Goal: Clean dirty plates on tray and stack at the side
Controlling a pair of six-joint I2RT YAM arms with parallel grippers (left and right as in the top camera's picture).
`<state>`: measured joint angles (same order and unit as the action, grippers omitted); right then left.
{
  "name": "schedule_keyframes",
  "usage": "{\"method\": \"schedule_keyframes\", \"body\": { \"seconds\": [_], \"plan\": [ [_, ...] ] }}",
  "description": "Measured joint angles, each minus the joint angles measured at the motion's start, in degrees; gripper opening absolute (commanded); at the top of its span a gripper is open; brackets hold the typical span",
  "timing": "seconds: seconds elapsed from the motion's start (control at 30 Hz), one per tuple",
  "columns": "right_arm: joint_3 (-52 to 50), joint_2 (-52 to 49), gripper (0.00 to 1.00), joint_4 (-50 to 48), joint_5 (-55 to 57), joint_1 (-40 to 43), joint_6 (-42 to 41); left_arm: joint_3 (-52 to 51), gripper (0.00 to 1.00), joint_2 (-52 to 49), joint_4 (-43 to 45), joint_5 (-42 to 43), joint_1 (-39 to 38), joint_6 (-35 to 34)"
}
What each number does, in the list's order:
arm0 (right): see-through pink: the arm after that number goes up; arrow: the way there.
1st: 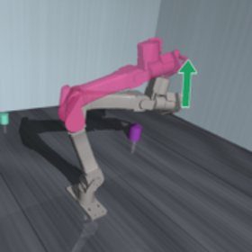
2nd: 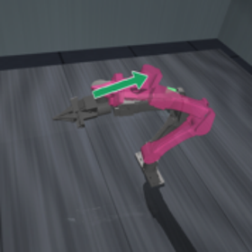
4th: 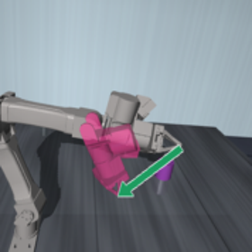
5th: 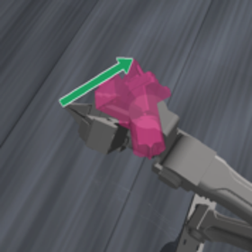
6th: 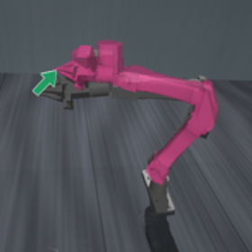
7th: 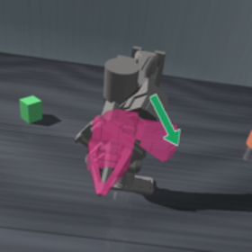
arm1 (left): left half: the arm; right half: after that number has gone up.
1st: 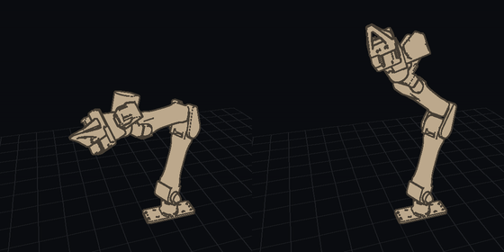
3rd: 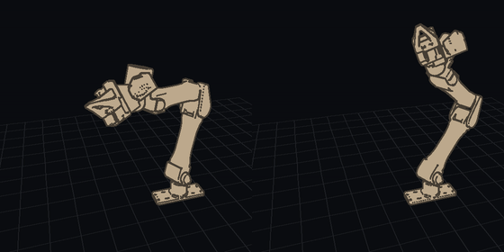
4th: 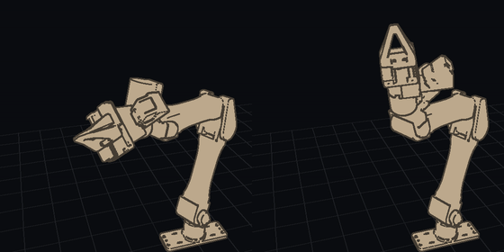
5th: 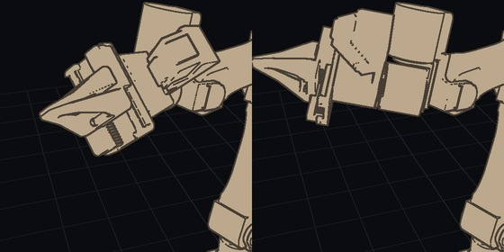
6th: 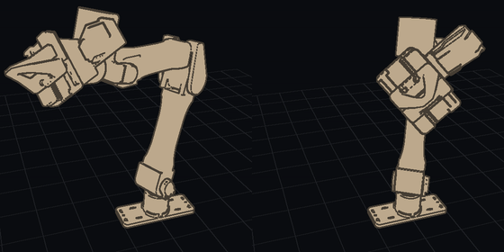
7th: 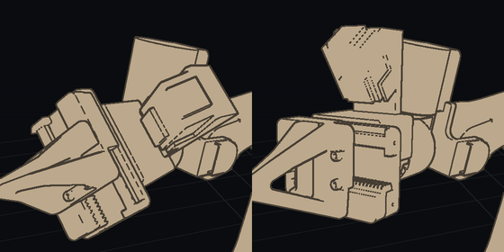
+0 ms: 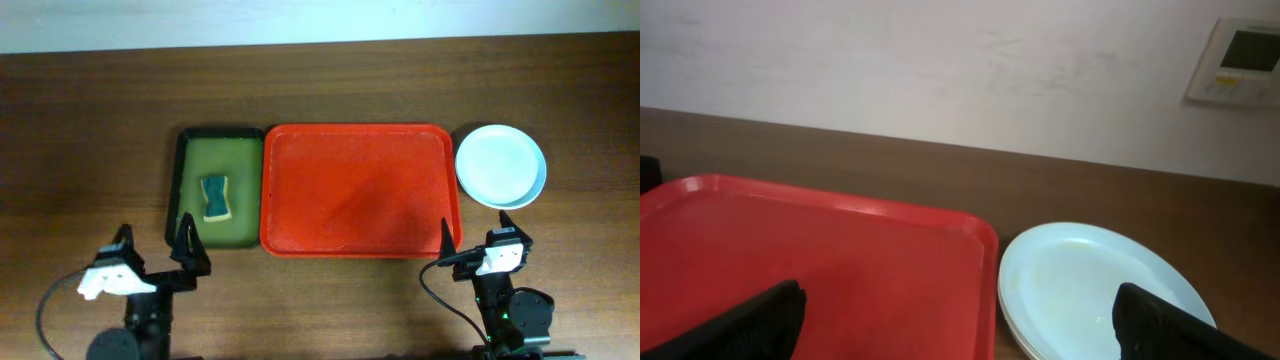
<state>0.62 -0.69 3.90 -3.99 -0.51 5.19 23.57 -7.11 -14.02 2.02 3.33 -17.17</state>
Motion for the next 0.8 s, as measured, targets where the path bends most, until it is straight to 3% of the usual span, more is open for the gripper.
{"method": "schedule_keyframes", "body": {
  "seconds": [0.1,0.2,0.33,0.43,0.8],
  "plan": [
    [0.0,0.0,0.99,0.0,0.0,0.0,0.0,-11.2,0.99,5.9,25.9,1.2,0.0,0.0],
    [0.0,0.0,0.99,0.0,0.0,0.0,0.0,-18.7,0.99,6.5,32.1,1.7,0.0,0.0],
    [0.0,0.0,0.99,0.0,0.0,0.0,0.0,-22.8,1.0,6.6,22.9,2.1,0.0,0.0],
    [0.0,0.0,0.99,0.0,0.0,0.0,0.0,-22.9,0.99,6.3,9.9,1.4,-0.8,0.2],
    [0.0,0.0,0.99,0.0,0.0,0.0,0.0,-22.9,0.99,6.4,9.8,0.5,-3.3,17.7]
  ]
}}
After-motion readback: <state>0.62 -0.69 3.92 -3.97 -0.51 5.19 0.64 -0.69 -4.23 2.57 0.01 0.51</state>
